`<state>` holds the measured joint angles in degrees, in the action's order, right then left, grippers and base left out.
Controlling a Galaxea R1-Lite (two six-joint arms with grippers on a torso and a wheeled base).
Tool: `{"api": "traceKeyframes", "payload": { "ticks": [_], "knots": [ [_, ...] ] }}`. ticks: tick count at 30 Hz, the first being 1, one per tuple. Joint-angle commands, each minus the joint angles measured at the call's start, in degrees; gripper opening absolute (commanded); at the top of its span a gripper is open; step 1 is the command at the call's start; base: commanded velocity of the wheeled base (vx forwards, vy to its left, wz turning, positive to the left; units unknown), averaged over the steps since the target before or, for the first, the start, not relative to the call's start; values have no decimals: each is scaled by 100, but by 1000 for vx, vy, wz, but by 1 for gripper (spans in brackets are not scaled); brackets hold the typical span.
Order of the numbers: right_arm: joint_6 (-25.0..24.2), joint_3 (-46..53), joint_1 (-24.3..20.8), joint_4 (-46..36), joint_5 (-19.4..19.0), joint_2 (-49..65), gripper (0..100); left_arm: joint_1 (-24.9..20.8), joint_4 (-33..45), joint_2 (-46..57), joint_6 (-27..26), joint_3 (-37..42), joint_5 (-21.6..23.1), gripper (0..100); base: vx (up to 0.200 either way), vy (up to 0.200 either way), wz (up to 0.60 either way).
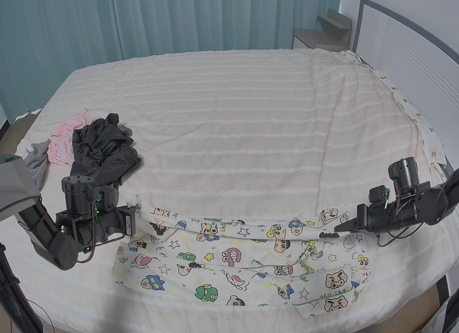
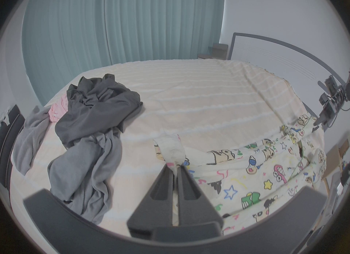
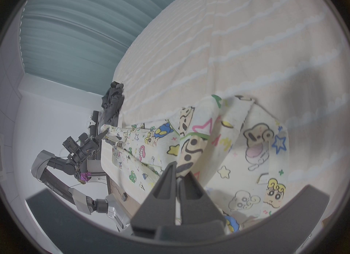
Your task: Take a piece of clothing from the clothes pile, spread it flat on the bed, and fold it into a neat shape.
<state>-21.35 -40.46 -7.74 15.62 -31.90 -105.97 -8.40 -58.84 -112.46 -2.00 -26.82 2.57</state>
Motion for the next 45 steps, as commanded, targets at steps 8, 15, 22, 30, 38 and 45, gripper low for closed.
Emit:
{"api": "traceKeyframes", "payload": {
  "ticks": [8,15,22,30,38,45],
  "knots": [
    [394,785,-8,-6,-9,165,0,-30,-496,-22,-442,871,244,0,0,0,0],
    [482,961,18,-6,-158,130,0,-83,-496,-48,-644,1249,244,0,0,0,0],
    [482,1031,106,3,-141,147,0,-83,-505,-48,-714,1531,253,0,0,0,0],
    [491,1242,115,3,-132,68,0,-57,-505,-57,-723,1689,411,0,0,0,0],
    [491,1269,115,3,-97,-90,0,-65,-505,-198,-723,1698,402,0,0,0,0],
    [491,1269,194,12,-88,-266,0,-65,-505,-365,-697,1785,411,0,0,0,0]
  ]
}}
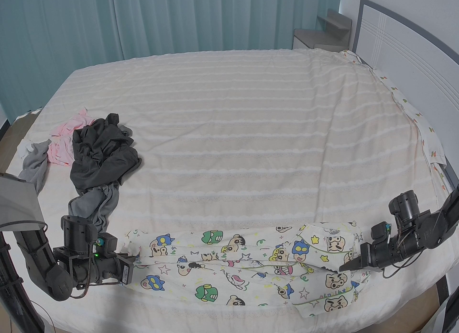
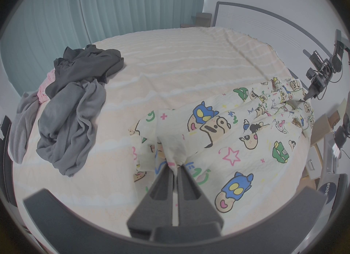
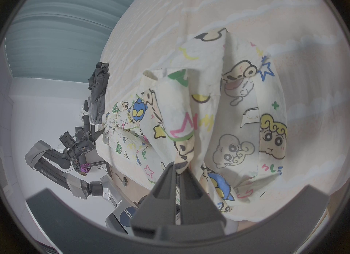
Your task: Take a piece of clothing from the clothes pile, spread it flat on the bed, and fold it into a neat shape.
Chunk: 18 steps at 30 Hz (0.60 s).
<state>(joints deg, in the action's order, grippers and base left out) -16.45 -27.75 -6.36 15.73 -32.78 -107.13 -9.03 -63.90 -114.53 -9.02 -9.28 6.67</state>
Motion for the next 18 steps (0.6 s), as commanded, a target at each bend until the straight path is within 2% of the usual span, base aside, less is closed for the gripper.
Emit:
{"api": "traceKeyframes", "payload": {
  "ticks": [1,3,4,5,13,16,18],
  "knots": [
    [1,-3,65,1,0,-177,0,-2,1,-175,6,40,10,0,0,0,0],
    [1,-3,100,9,9,-194,0,-2,1,-184,14,40,1,0,0,0,0],
    [1,-12,118,9,9,-194,100,-2,1,-192,14,40,1,0,0,0,0],
    [1,-20,144,1,0,-194,100,-2,1,-192,23,40,10,100,0,0,0],
    [-34,24,390,-8,-27,219,100,112,-492,-175,129,58,-8,100,0,0,0],
    [-43,94,619,-8,-27,641,100,183,-896,-166,551,49,-34,100,0,0,0],
    [-69,111,803,-52,-18,1080,100,271,-1212,-166,1060,49,-34,100,0,0,0]
  ]
}}
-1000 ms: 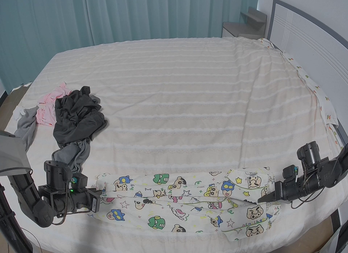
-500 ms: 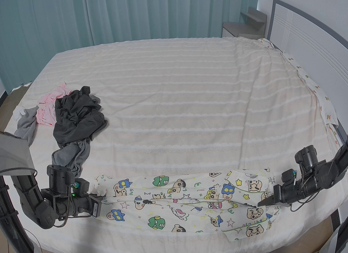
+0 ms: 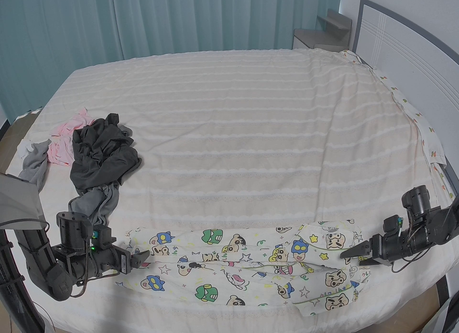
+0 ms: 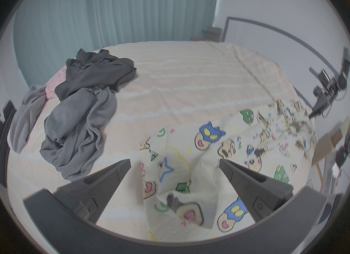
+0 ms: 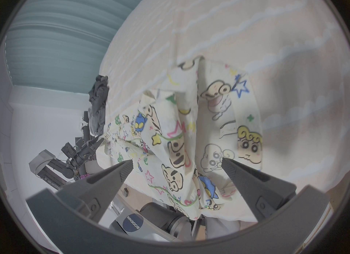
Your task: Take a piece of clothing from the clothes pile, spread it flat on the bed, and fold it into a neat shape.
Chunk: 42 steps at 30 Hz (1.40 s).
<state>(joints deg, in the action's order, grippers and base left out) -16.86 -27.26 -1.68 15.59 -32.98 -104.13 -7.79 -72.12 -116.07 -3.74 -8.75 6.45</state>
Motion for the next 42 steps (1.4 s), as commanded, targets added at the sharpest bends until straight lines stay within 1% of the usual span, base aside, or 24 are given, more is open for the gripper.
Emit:
{"api": "traceKeyframes", "payload": {
  "ticks": [1,3,5,6,9,11,12,13,14,15,16,18,20,23,29,32,35,42],
  "knots": [
    [-37,63,397,-47,-7,965,100,181,-487,-12,708,5,-12,100,0,0,0],
    [-45,45,441,-47,-7,1273,100,225,-584,-21,963,23,14,100,0,0,0],
    [-133,19,379,-47,-7,1615,100,225,-628,23,1420,14,41,100,0,0,0],
    [-221,1,291,-47,-16,1730,100,216,-654,49,1675,5,49,100,0,0,0],
    [-643,-69,-289,5,10,1835,100,155,-830,198,2686,-39,164,100,0,0,0],
    [-1047,-236,-684,14,19,1694,100,111,-971,348,3486,-30,401,100,0,0,0],
    [-1047,-236,-684,14,19,1694,100,111,-971,348,3486,-30,401,100,0,0,0],
    [-1285,-429,-922,49,28,1360,100,76,-1006,532,4004,-21,577,100,0,0,0],
    [-1346,-482,-974,111,28,1255,100,67,-1006,585,4145,-21,612,100,0,0,0],
    [-1469,-579,-1045,304,28,983,100,58,-1006,708,4488,5,673,100,0,0,0],
    [-1540,-596,-1071,489,37,772,100,58,-1006,770,4690,5,717,100,0,0,0],
    [-1680,-596,-1141,858,46,402,100,67,-1006,814,5006,23,805,100,0,0,0],
    [-1847,-588,-1247,1148,81,77,100,67,-1006,796,5147,58,832,100,0,0,0],
    [-1988,-588,-1361,1429,160,-266,100,67,-1015,752,5147,75,832,100,0,0,0],
    [-2120,-605,-1572,1781,309,-749,100,76,-1015,699,5156,146,832,100,0,0,0],
    [-2146,-623,-1519,1939,371,-925,100,76,-1015,664,5147,155,823,100,0,0,0],
    [-2164,-596,-1247,2361,582,-1197,100,67,-1015,550,5138,181,823,100,0,0,0],
    [-2181,-456,-948,2739,599,-1259,100,58,-1015,506,5120,181,823,100,0,0,0]
  ]
}}
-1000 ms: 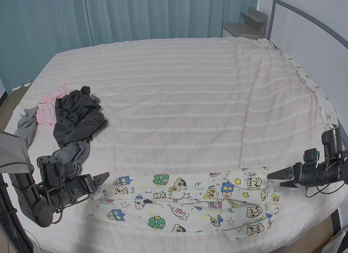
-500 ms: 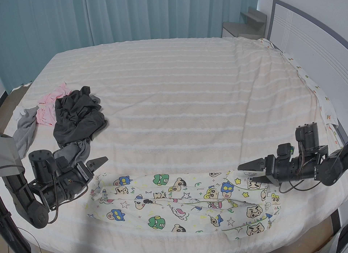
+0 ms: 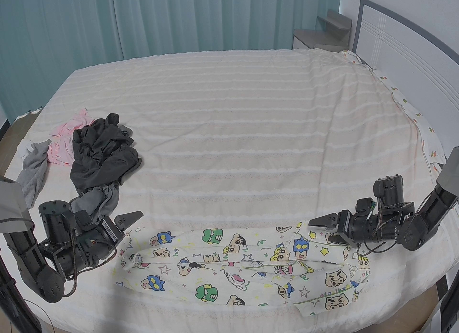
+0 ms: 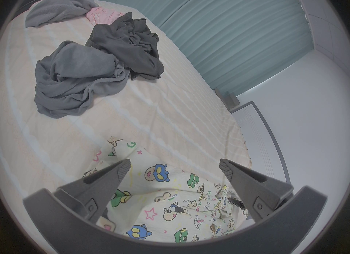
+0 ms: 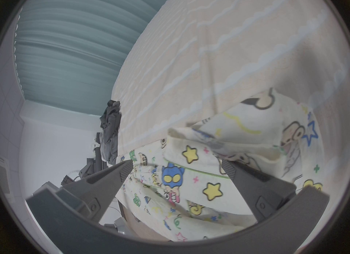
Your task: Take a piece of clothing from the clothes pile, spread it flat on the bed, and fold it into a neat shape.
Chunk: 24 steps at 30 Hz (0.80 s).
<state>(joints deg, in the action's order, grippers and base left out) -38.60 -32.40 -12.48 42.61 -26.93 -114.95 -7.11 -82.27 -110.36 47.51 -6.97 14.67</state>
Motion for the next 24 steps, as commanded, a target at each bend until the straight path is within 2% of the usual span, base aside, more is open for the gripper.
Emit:
{"api": "traceKeyframes", "payload": {
  "ticks": [1,3,7,10,16,18,21,22,23,24],
  "knots": [
    [-8,103,202,125,-23,-204,100,-54,1,-73,-5,3,1,100,0,0,0],
    [-96,138,255,257,-23,-204,100,-89,1,-64,-22,12,-34,100,0,0,0],
    [-623,164,317,714,-32,-72,100,-221,-8,-3,-49,12,-95,100,0,0,0],
    [-983,454,317,1013,-40,455,100,-318,-8,15,-101,12,-201,100,0,0,0],
    [-1150,1113,255,1030,-32,1598,100,-291,247,-170,-1226,-182,-262,100,0,0,0],
    [-1159,1342,255,1039,-32,1818,100,-282,792,-196,-1261,-489,-280,100,0,0,0],
    [-1159,1623,264,1057,-40,1950,100,-230,2391,-38,-1261,-1104,-289,100,0,0,0],
    [-1159,1632,273,1057,-40,1950,100,-230,2479,-20,-1261,-1140,-289,100,0,0,0],
    [-1150,1711,273,1066,-49,1958,100,-203,3499,138,-1209,-1597,-280,100,0,0,0],
    [-1150,1720,282,1074,-49,1958,100,-177,3956,226,-1130,-1852,-271,100,0,0,0]
  ]
}}
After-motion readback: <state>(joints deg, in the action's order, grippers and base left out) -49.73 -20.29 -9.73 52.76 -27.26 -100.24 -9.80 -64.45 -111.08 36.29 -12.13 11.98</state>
